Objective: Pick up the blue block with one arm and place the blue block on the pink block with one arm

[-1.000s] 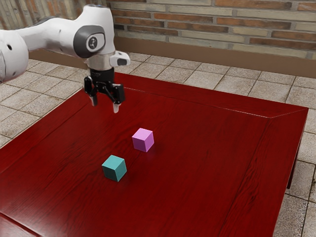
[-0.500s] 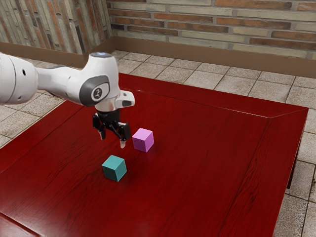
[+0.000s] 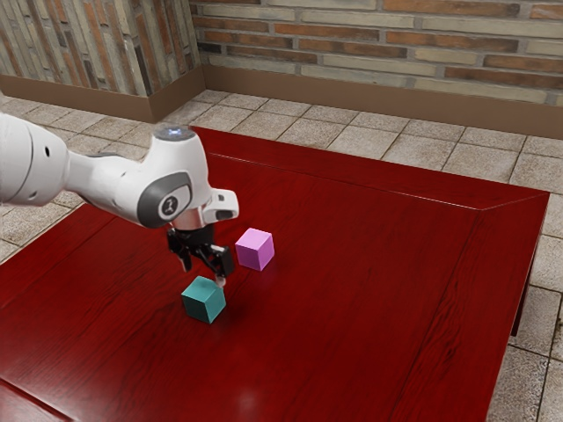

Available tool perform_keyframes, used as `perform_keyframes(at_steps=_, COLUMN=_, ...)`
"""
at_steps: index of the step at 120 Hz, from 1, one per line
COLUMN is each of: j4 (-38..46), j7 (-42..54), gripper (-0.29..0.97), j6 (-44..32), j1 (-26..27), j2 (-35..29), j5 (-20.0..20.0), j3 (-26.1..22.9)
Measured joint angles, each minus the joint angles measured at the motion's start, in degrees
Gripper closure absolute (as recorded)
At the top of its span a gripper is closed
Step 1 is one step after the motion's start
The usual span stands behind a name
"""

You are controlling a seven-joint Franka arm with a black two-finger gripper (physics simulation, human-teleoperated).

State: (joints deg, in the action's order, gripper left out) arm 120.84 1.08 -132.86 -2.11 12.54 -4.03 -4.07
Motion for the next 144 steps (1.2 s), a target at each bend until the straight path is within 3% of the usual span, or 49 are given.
perform_keyframes(at_steps=48, j4=4.6, j7=0.9, gripper=0.00, j6=-3.5, j1=-0.4, j2=-0.2, j5=0.1, j3=-0.1)
perform_keyframes(at_steps=144, j4=3.9, j7=1.7, gripper=0.04, j6=-5.7, j1=-0.9, j2=3.5, j5=-0.6, j3=0.0)
